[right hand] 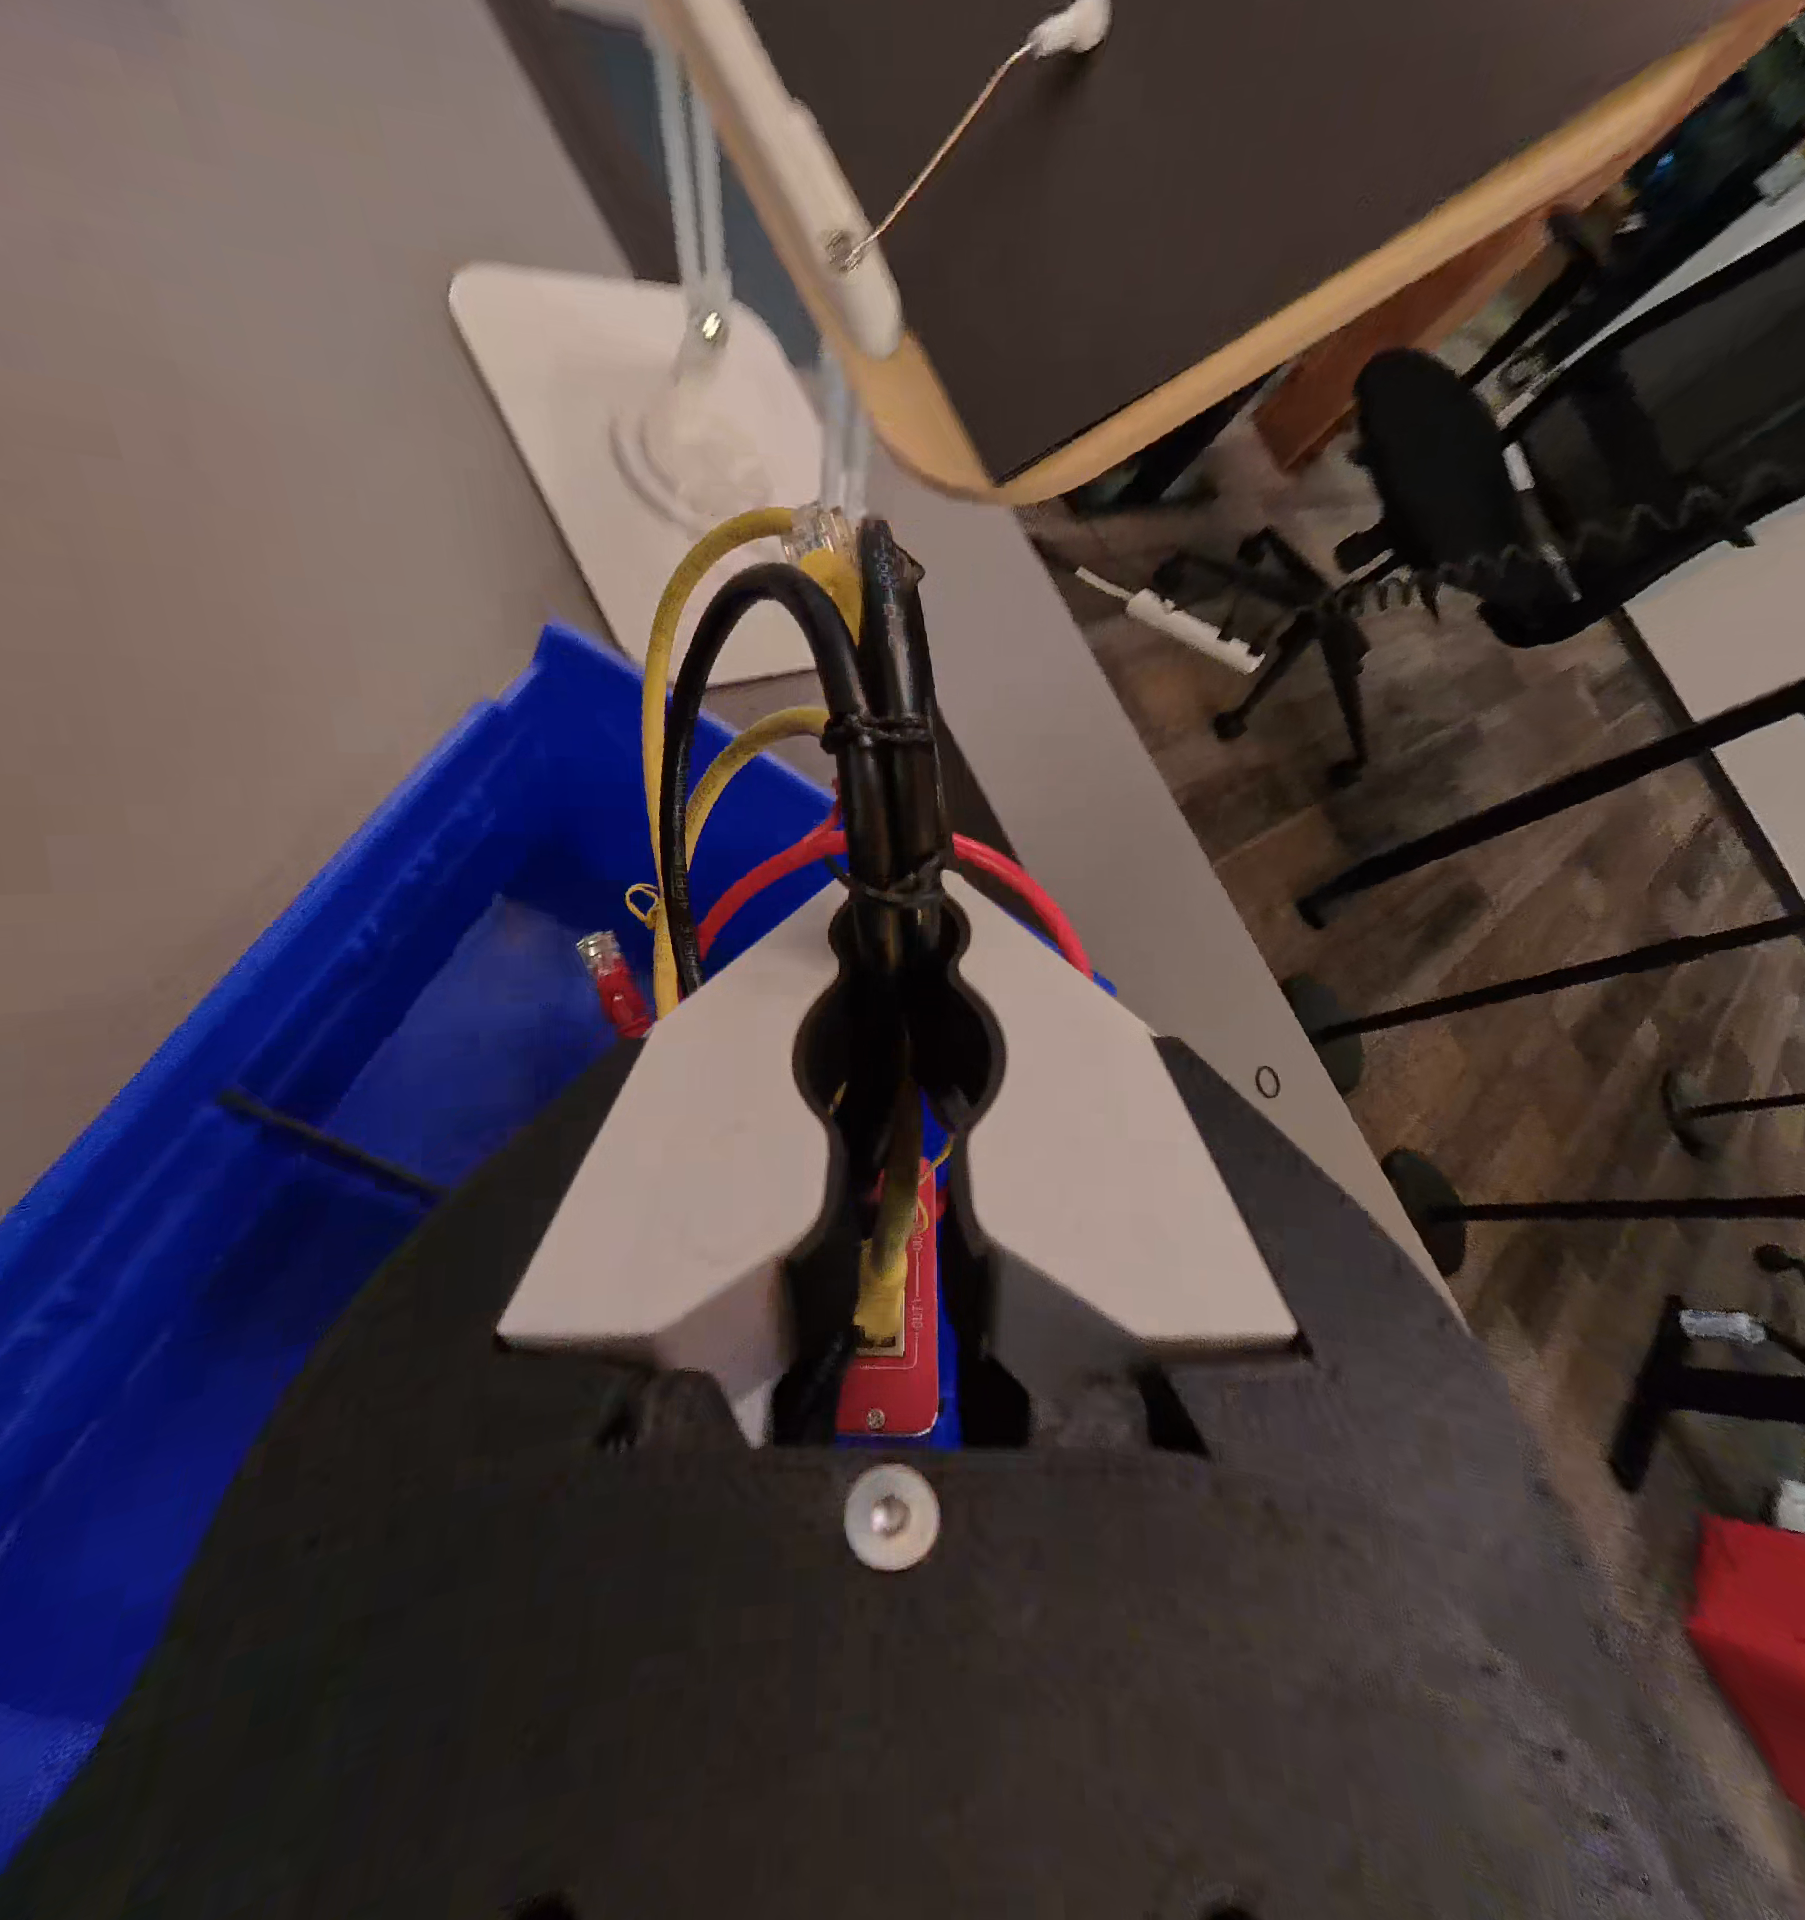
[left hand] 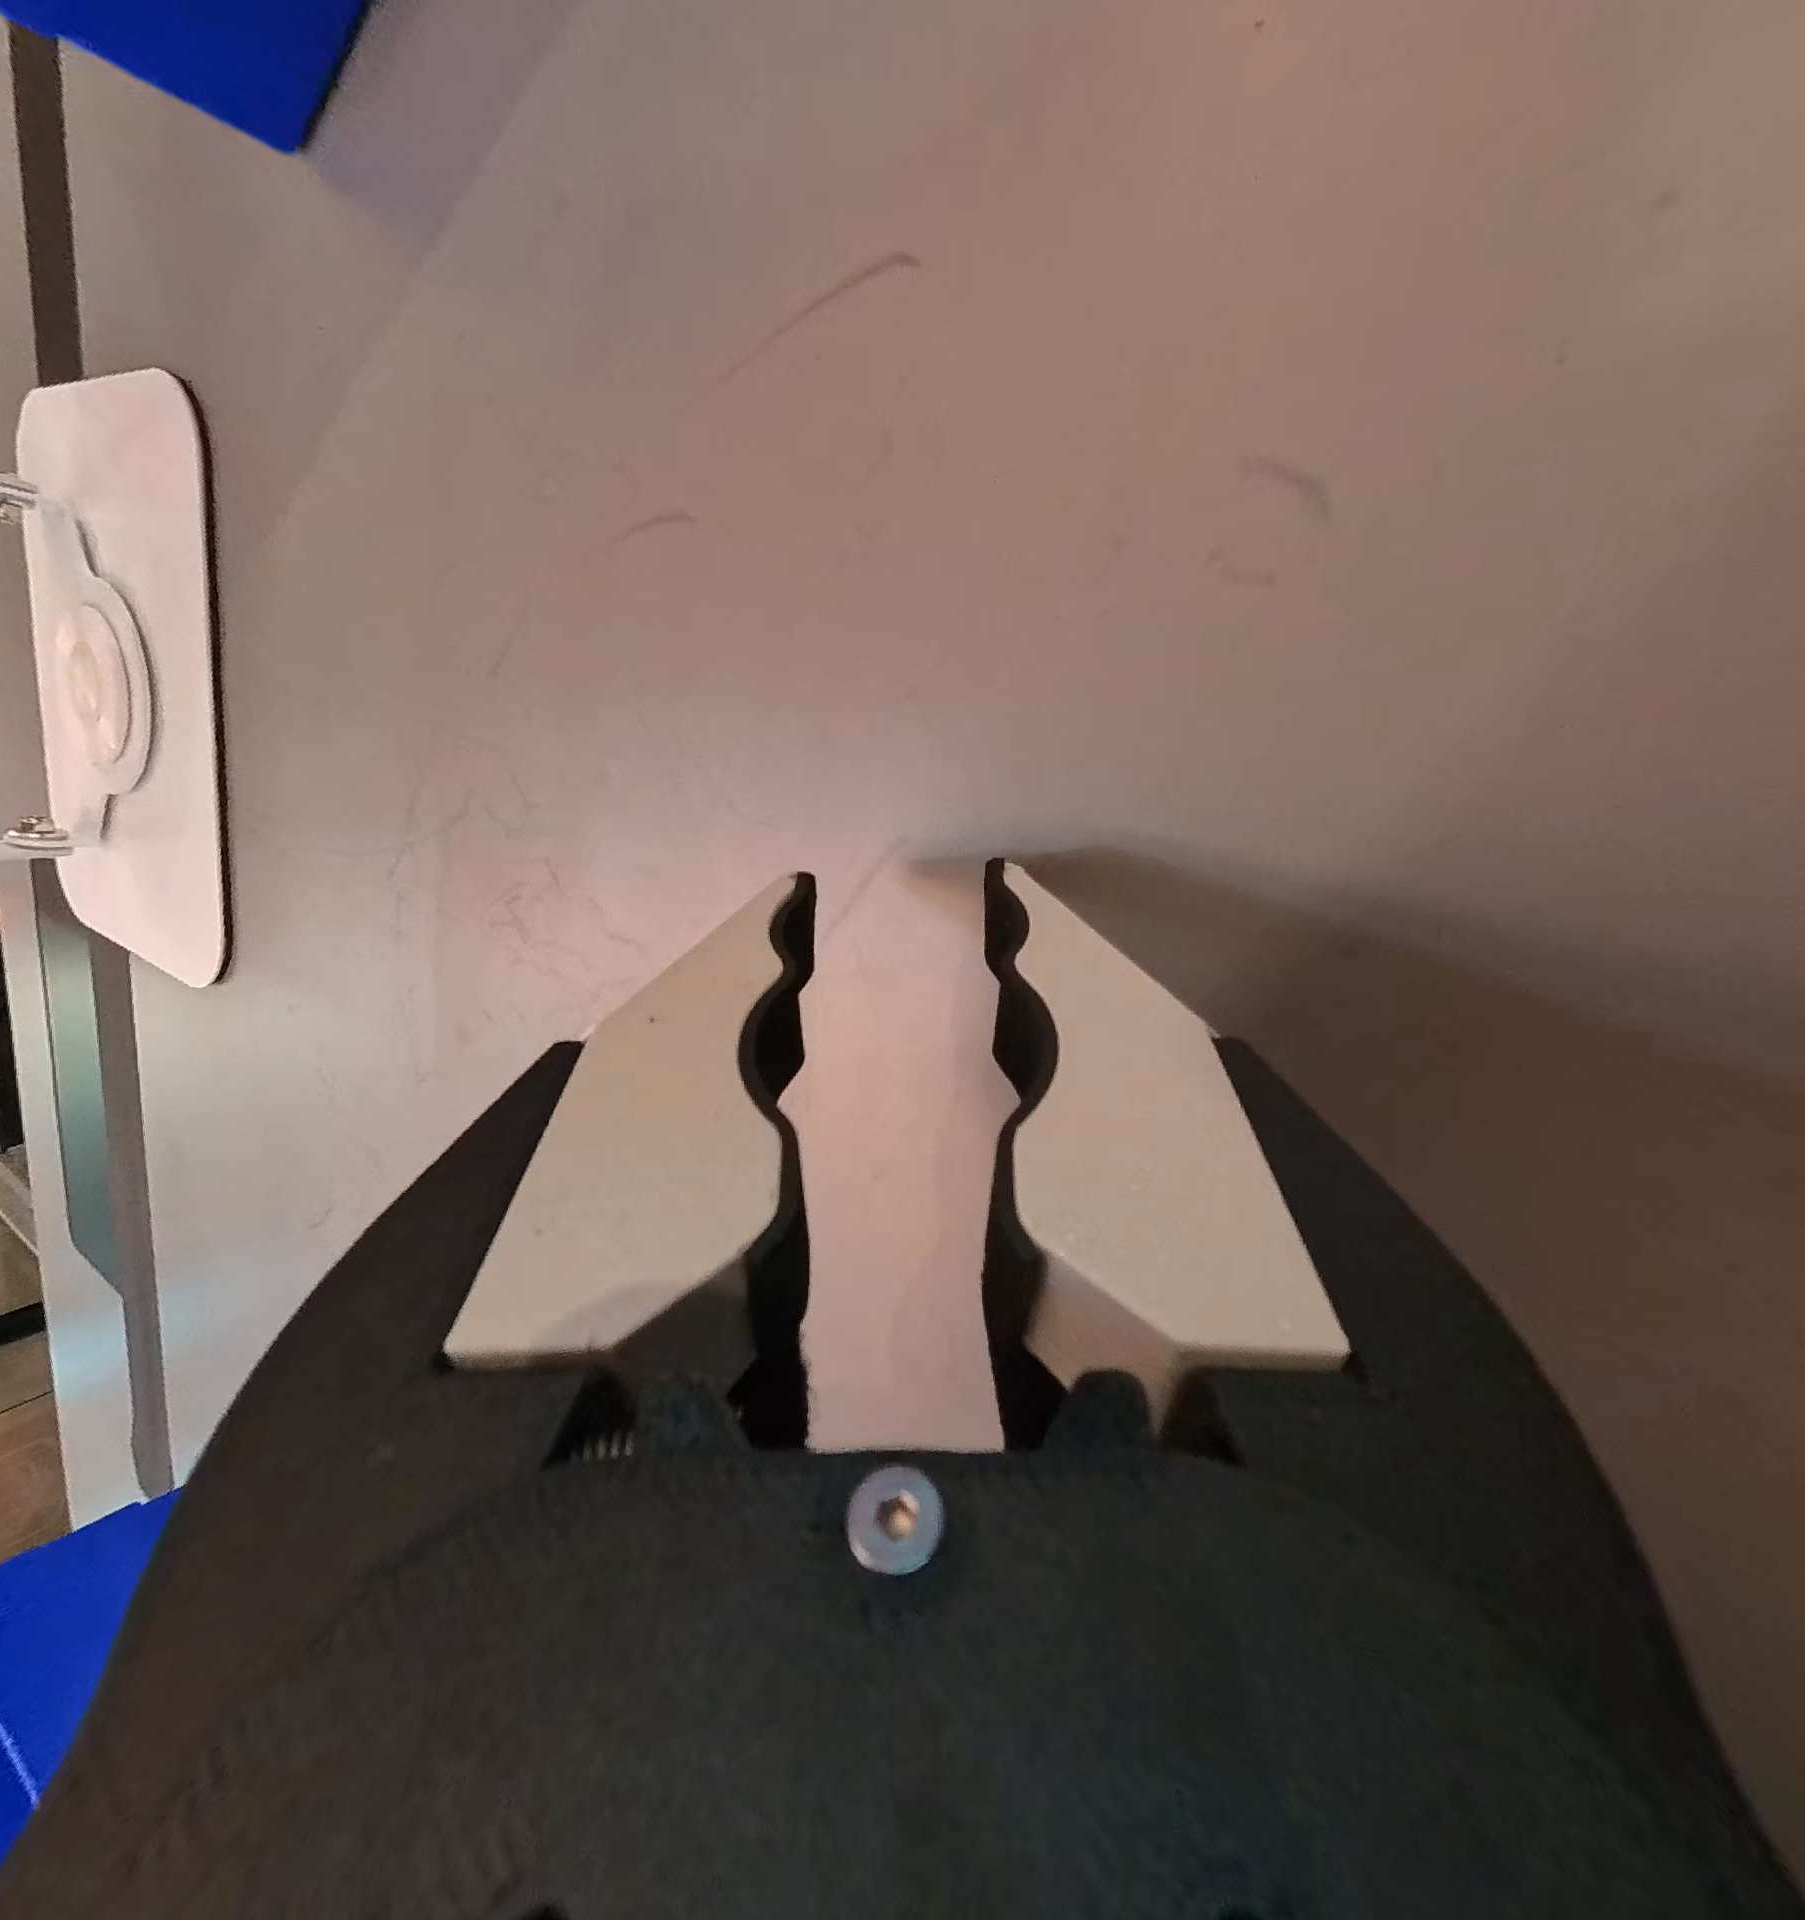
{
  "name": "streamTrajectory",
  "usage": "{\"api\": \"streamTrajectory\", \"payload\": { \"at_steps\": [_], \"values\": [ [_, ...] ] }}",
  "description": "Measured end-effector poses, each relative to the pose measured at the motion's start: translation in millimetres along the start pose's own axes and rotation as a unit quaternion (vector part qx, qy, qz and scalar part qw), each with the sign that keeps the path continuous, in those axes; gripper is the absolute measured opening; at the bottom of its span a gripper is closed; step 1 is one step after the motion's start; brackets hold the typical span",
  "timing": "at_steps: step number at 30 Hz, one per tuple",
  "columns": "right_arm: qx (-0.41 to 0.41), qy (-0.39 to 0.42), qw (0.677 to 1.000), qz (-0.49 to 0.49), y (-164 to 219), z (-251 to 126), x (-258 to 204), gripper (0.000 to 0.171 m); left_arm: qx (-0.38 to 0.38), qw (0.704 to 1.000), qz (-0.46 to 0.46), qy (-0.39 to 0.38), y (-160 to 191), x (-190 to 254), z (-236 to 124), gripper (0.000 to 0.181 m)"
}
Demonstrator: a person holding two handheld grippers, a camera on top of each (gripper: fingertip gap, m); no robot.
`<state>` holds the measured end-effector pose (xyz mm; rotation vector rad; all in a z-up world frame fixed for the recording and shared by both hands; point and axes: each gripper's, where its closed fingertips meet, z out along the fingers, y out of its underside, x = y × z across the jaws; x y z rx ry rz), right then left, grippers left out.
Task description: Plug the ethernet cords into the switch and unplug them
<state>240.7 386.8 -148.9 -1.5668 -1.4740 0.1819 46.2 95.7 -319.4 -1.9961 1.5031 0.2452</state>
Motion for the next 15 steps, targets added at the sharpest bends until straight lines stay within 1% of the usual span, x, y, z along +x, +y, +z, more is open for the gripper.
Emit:
{"api": "streamTrajectory", "payload": {
  "at_steps": [3, 6, 11, 15],
  "values": [
    [-0.059, -0.033, 0.996, -0.051, 9.5, 14.5, -17.6, 0.007, 0.001, 1.000, -0.001, -0.001, 0.3, -1.1, -1.0, 0.029],
    [-0.117, -0.052, 0.989, -0.077, 21.7, 27.0, -28.7, 0.007, 0.000, 1.000, 0.001, -0.001, 0.7, -0.8, -0.9, 0.029],
    [-0.198, -0.090, 0.975, -0.035, 36.4, 39.6, -32.2, 0.007, 0.000, 1.000, 0.003, -0.001, -0.7, -0.4, -2.1, 0.029],
    [-0.277, -0.117, 0.953, -0.012, 51.8, 45.9, -31.2, 0.007, 0.003, 1.000, 0.005, -0.003, -3.0, -1.0, -4.8, 0.029]
  ]
}}
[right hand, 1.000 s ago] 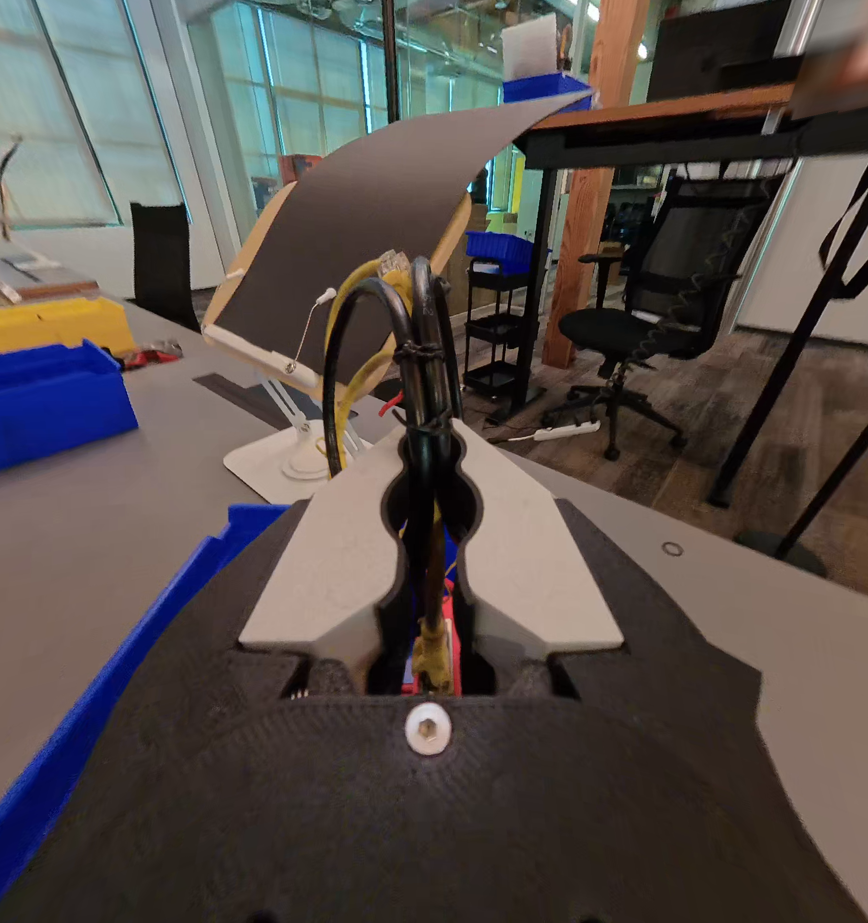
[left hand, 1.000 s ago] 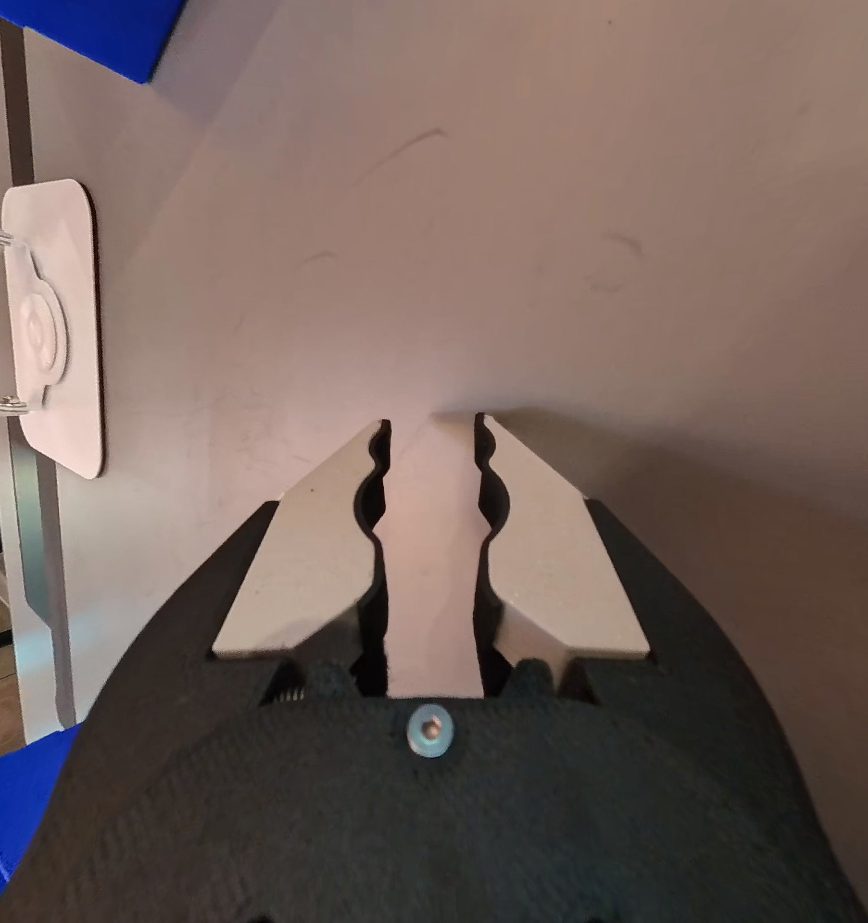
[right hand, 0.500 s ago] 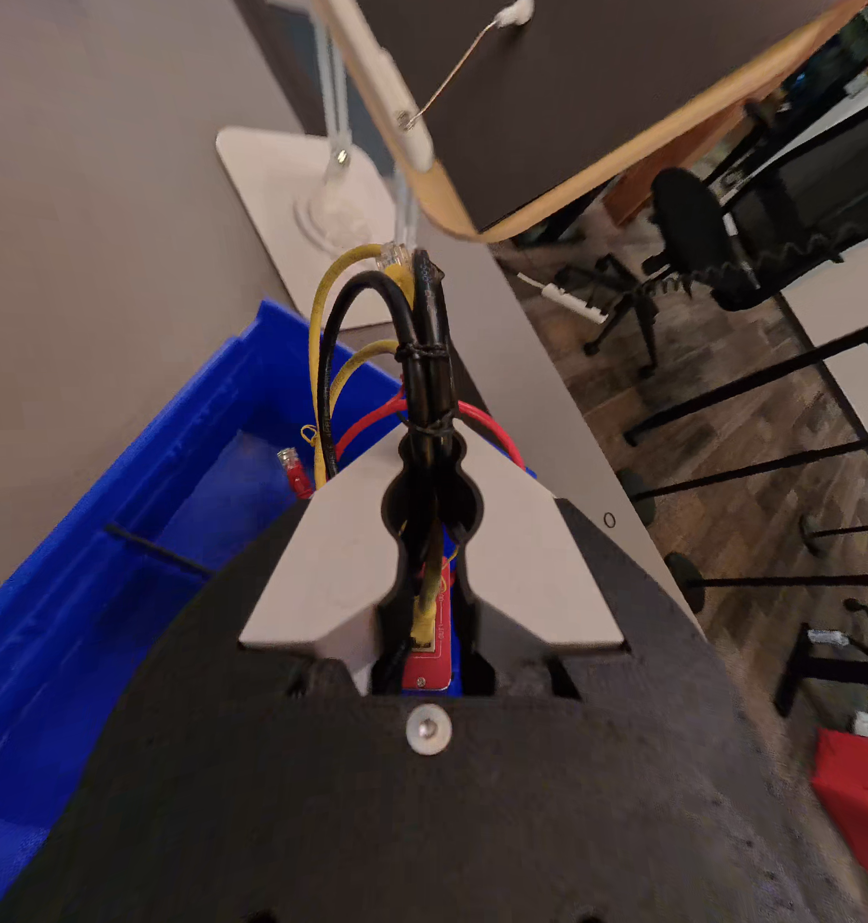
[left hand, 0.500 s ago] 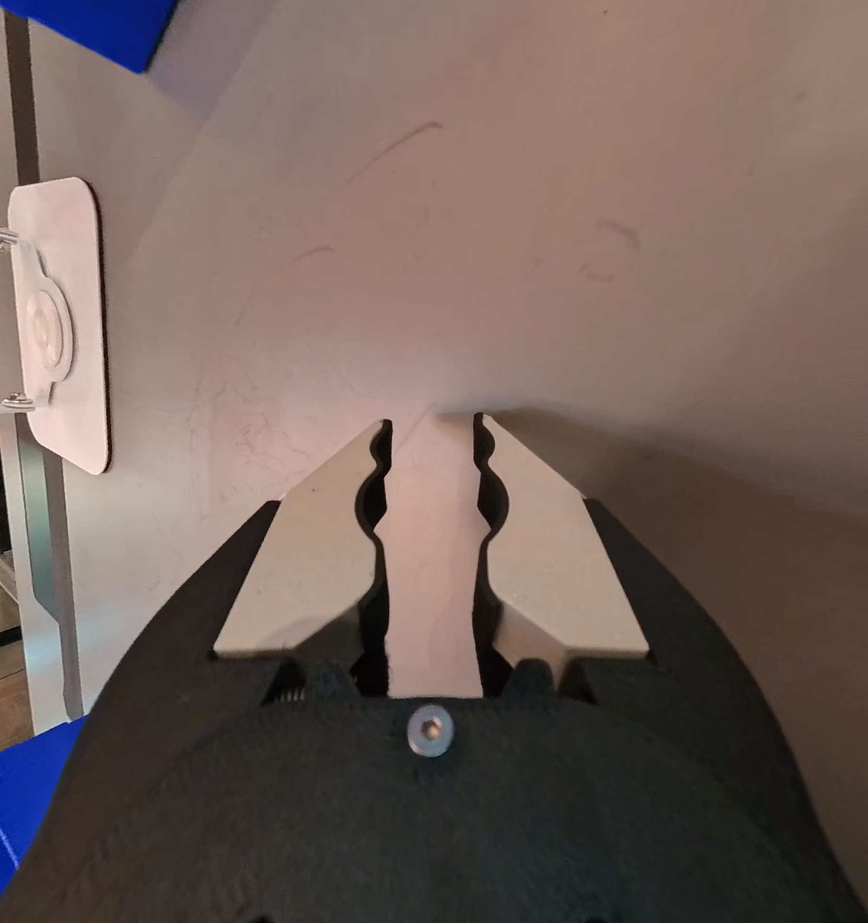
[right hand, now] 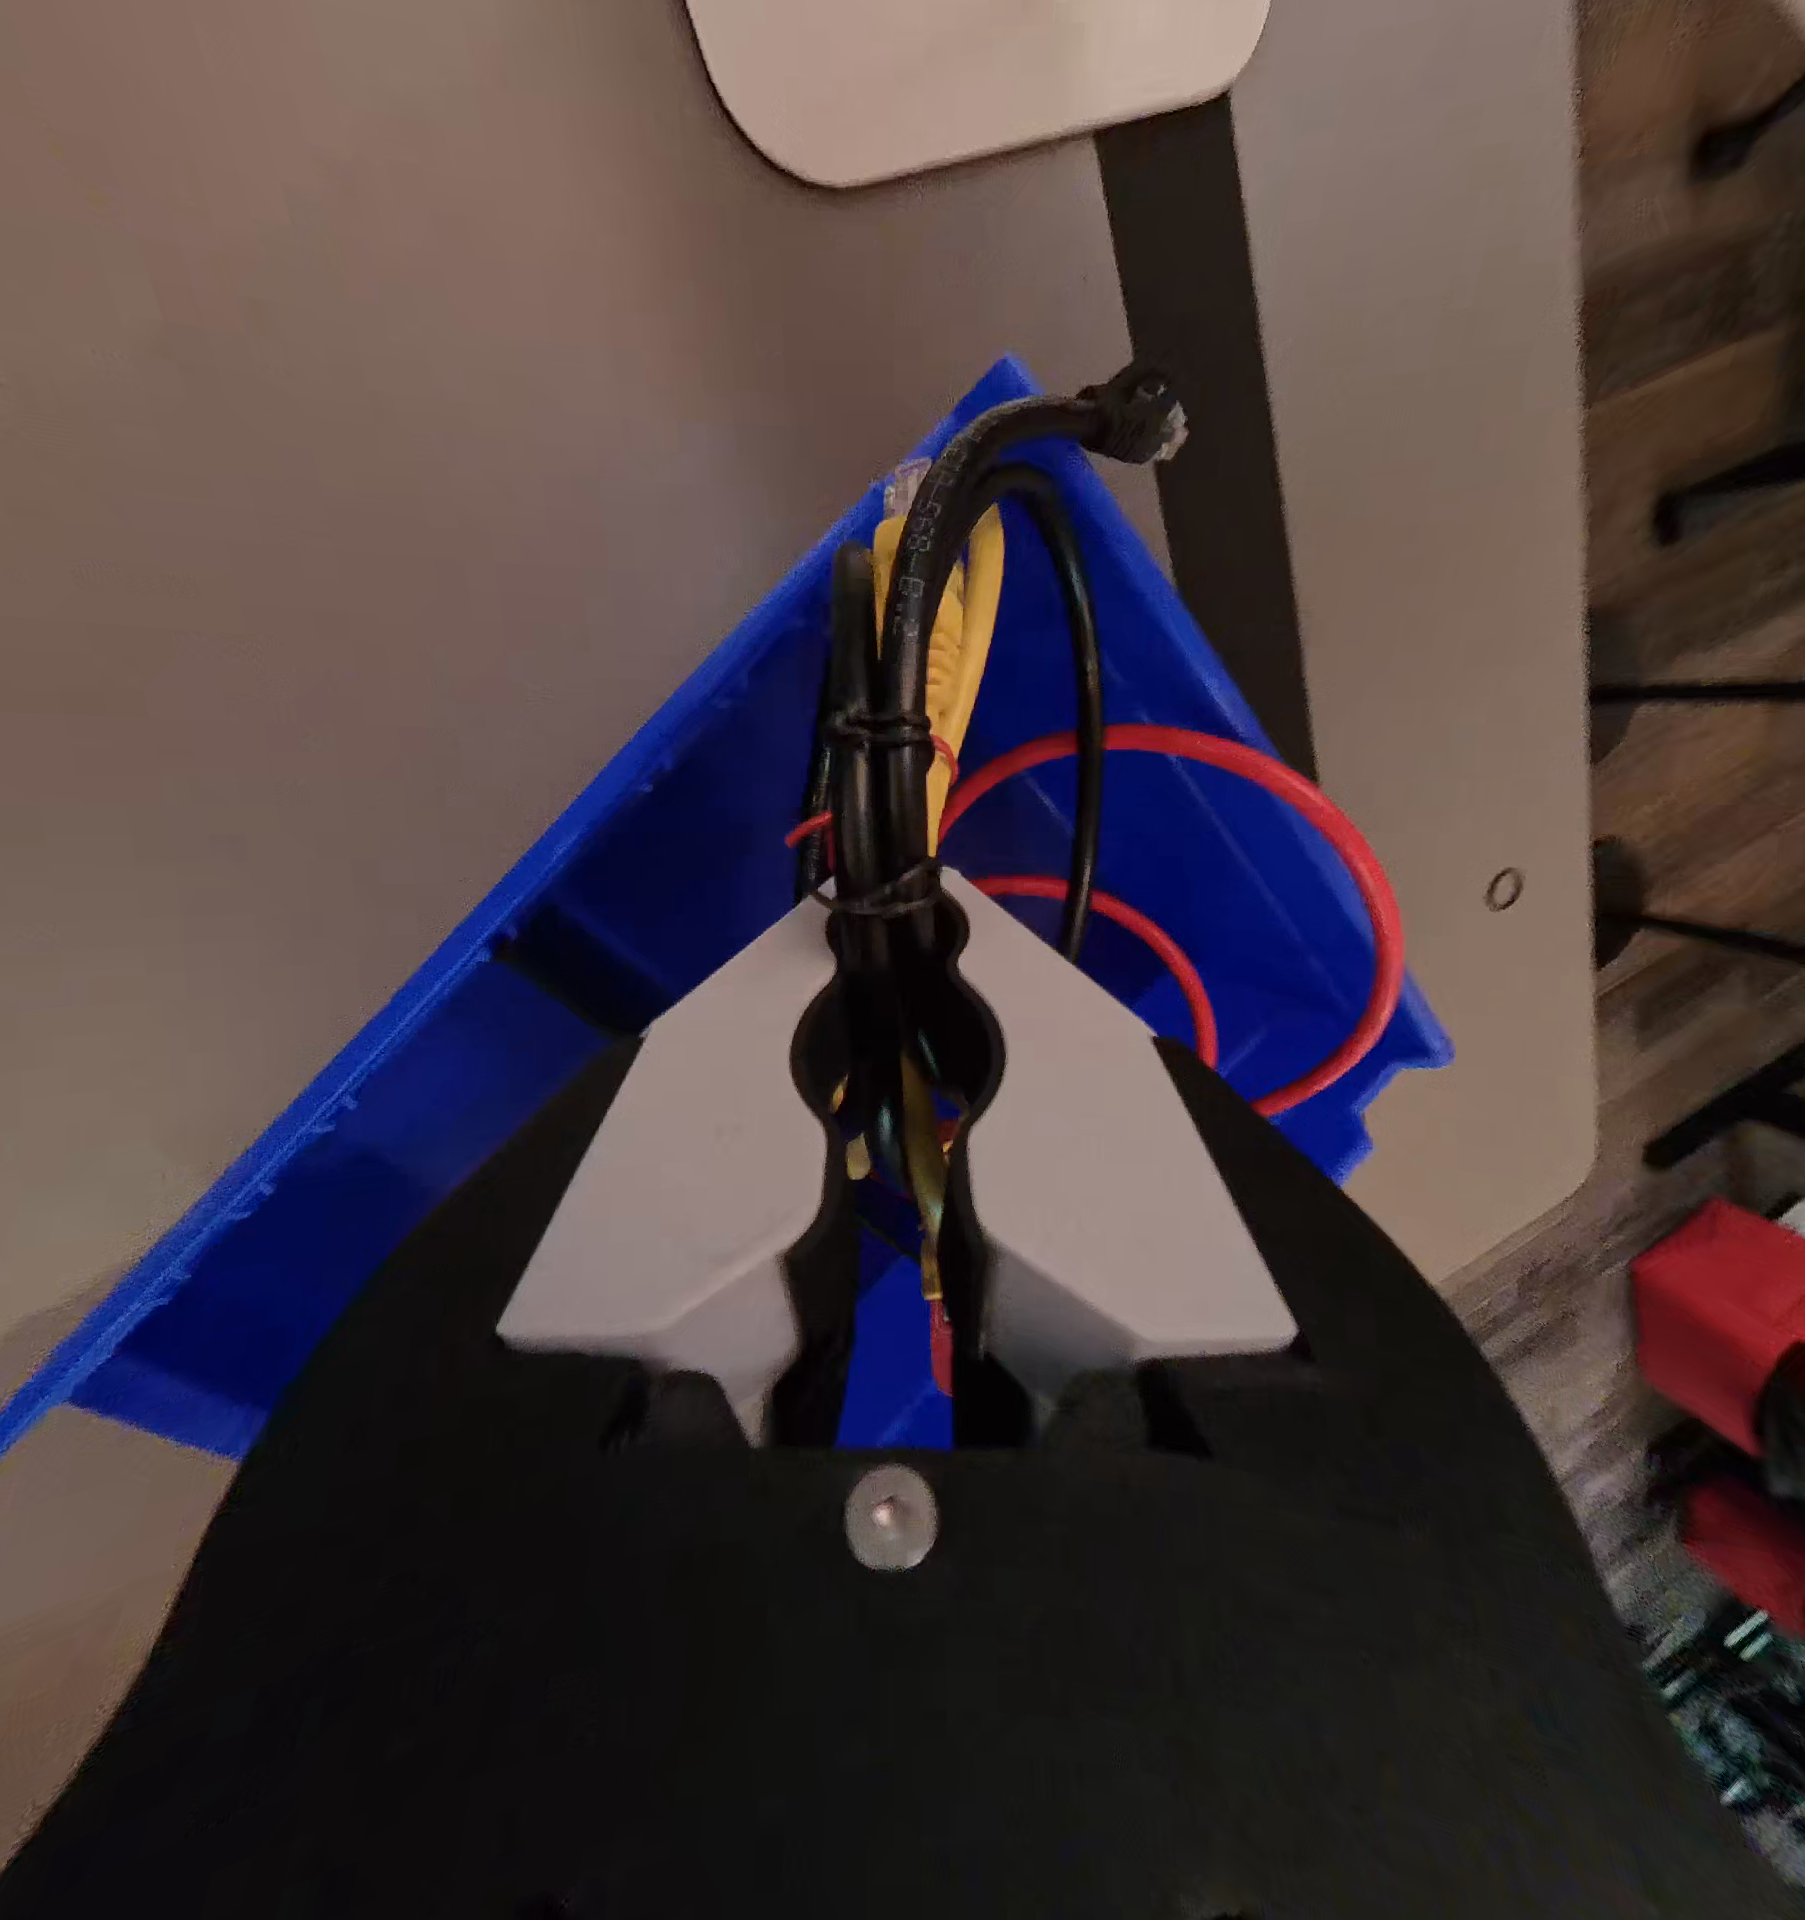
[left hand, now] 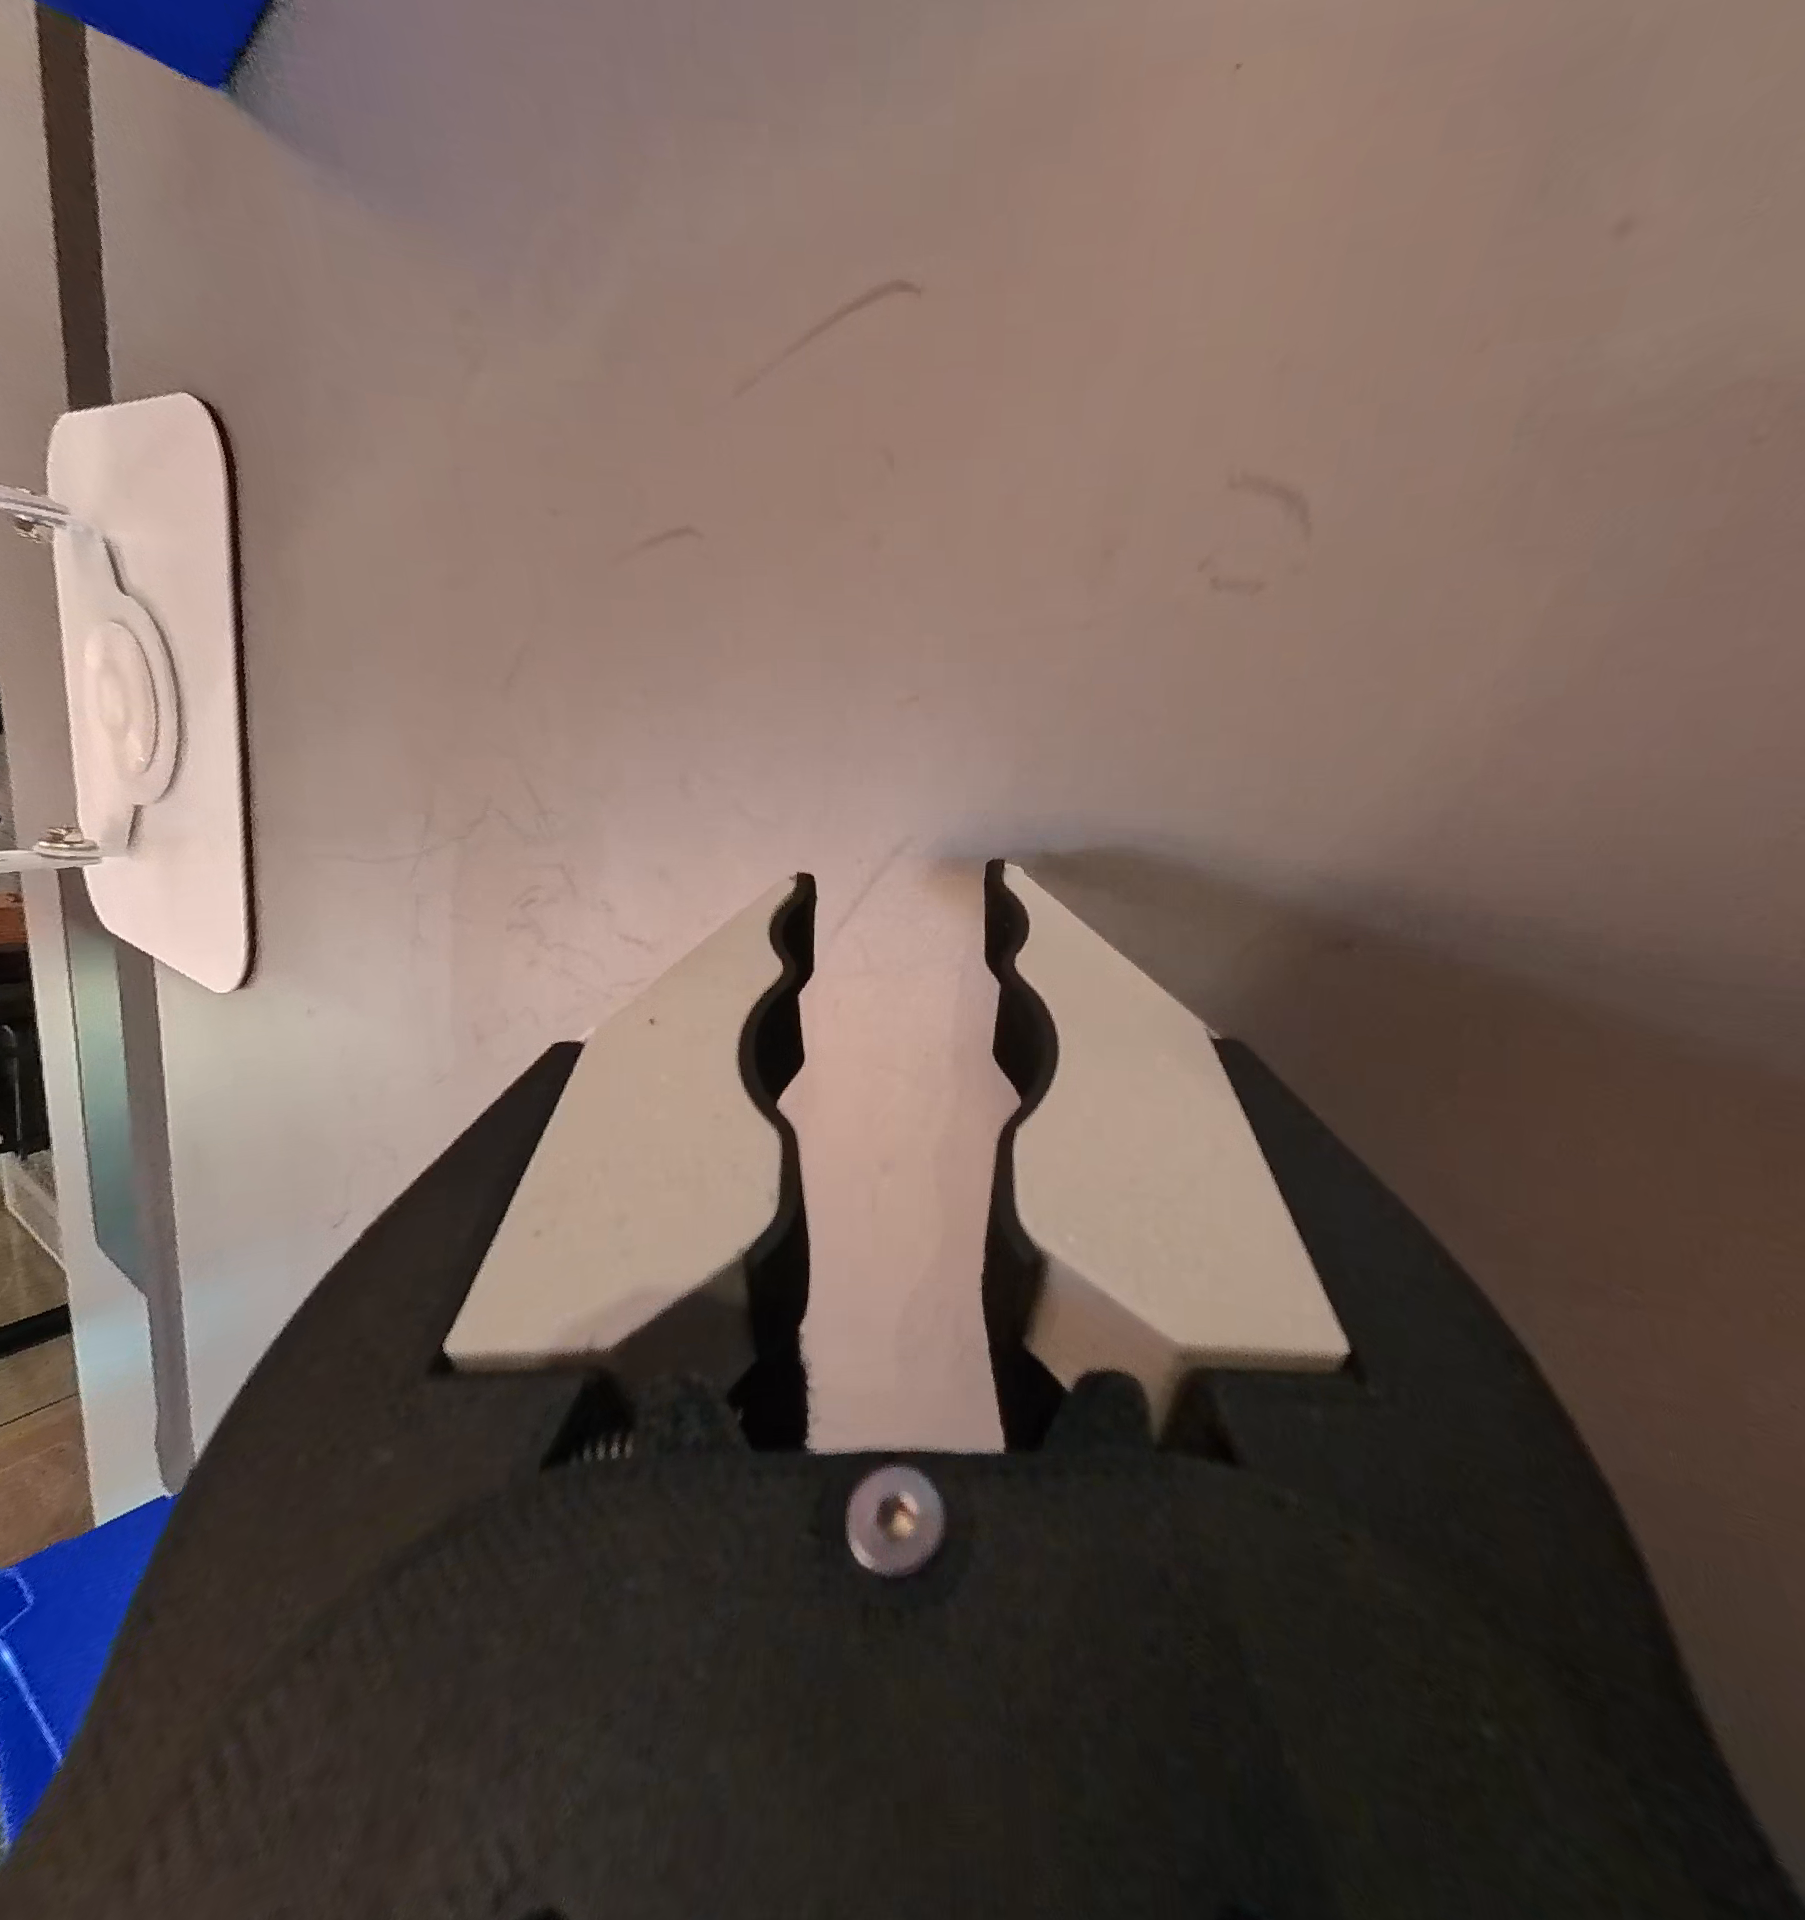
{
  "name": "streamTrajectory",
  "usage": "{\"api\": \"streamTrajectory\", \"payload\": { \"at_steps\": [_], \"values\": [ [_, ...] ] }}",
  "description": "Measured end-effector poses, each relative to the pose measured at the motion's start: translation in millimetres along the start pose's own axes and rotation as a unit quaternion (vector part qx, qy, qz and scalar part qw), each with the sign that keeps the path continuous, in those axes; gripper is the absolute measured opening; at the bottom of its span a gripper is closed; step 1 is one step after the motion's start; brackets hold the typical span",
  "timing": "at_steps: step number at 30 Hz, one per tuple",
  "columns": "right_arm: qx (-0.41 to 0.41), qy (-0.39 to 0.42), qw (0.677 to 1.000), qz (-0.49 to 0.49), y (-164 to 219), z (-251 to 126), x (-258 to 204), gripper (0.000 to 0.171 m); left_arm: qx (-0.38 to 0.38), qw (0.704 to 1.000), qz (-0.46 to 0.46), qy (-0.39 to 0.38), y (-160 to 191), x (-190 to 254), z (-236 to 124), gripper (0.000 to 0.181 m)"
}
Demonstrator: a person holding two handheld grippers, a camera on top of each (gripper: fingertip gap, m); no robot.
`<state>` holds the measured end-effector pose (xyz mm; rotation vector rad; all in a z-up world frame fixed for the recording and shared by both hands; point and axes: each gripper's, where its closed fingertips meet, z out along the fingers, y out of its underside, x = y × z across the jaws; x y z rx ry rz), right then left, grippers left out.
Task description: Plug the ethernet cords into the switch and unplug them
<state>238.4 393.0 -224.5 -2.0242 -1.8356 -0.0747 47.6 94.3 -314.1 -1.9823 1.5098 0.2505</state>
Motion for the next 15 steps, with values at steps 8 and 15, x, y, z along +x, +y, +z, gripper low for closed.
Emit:
{"api": "streamTrajectory", "payload": {
  "at_steps": [8, 15],
  "values": [
    [-0.074, -0.092, 0.990, 0.081, 8.1, 16.5, -0.1, 0.012, 0.003, 1.000, 0.007, -0.005, -3.2, -1.2, -7.1, 0.030],
    [-0.032, -0.027, 0.993, 0.113, 12.1, -16.1, 21.6, 0.069, 0.006, 1.000, 0.000, -0.015, -2.0, -12.7, -14.6, 0.030]
  ]
}}
